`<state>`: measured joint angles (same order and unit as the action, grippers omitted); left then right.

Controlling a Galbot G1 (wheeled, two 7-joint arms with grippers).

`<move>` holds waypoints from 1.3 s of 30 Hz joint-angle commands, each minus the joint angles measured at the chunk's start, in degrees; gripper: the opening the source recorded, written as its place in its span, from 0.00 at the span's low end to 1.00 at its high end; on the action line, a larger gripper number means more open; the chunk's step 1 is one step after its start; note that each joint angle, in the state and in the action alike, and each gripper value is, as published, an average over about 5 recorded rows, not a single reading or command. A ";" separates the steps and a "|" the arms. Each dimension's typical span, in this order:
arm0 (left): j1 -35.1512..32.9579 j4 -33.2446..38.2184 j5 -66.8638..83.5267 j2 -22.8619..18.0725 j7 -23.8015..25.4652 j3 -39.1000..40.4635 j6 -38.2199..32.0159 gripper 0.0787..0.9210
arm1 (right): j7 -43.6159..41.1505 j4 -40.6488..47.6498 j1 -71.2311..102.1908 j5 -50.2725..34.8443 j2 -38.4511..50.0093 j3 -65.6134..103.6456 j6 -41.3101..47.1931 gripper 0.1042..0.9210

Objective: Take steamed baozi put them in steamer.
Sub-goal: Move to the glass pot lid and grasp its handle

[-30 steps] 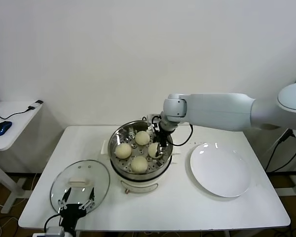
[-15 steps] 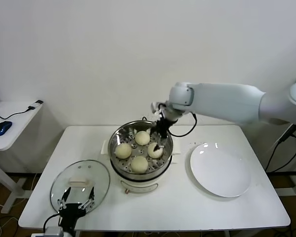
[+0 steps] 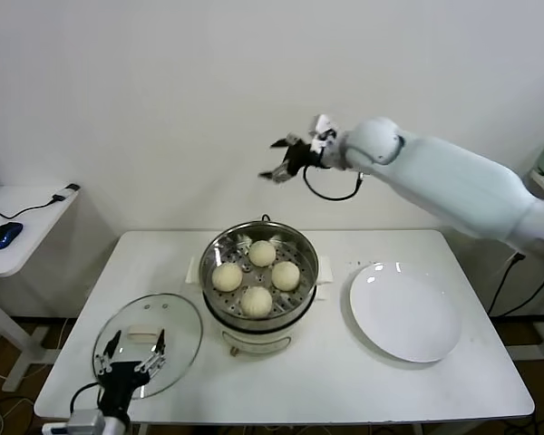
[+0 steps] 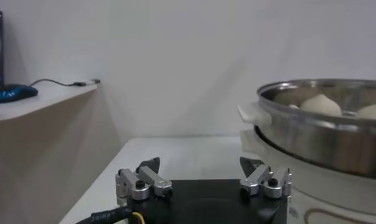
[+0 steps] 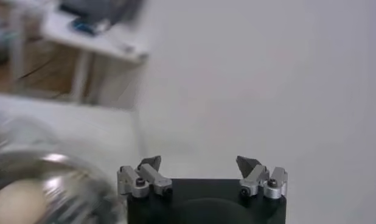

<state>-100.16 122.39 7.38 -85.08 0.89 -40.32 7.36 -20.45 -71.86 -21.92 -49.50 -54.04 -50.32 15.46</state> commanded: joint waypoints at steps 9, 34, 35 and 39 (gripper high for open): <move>1.39 0.47 2.10 1.83 -0.66 -1.55 -2.89 0.88 | 18.00 -21.58 76.27 12.99 16.82 74.80 -9.28 0.88; 0.68 -10.24 -36.59 2.46 -18.64 -1.86 -21.93 0.88 | 13.84 -19.24 109.28 21.10 -10.06 83.92 -35.95 0.88; 0.70 -11.27 -40.01 2.47 -20.44 -1.99 -22.41 0.88 | 14.04 -19.11 109.29 21.24 -10.12 83.66 -35.93 0.88; 0.86 -16.32 -54.88 3.50 -27.43 -2.58 -25.09 0.88 | 14.68 -18.95 109.13 21.91 -10.21 82.80 -35.67 0.88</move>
<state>-99.55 107.95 -37.55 -80.70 -20.06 -42.29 -14.50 -6.38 -90.62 80.57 -30.26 -59.62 30.12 -15.95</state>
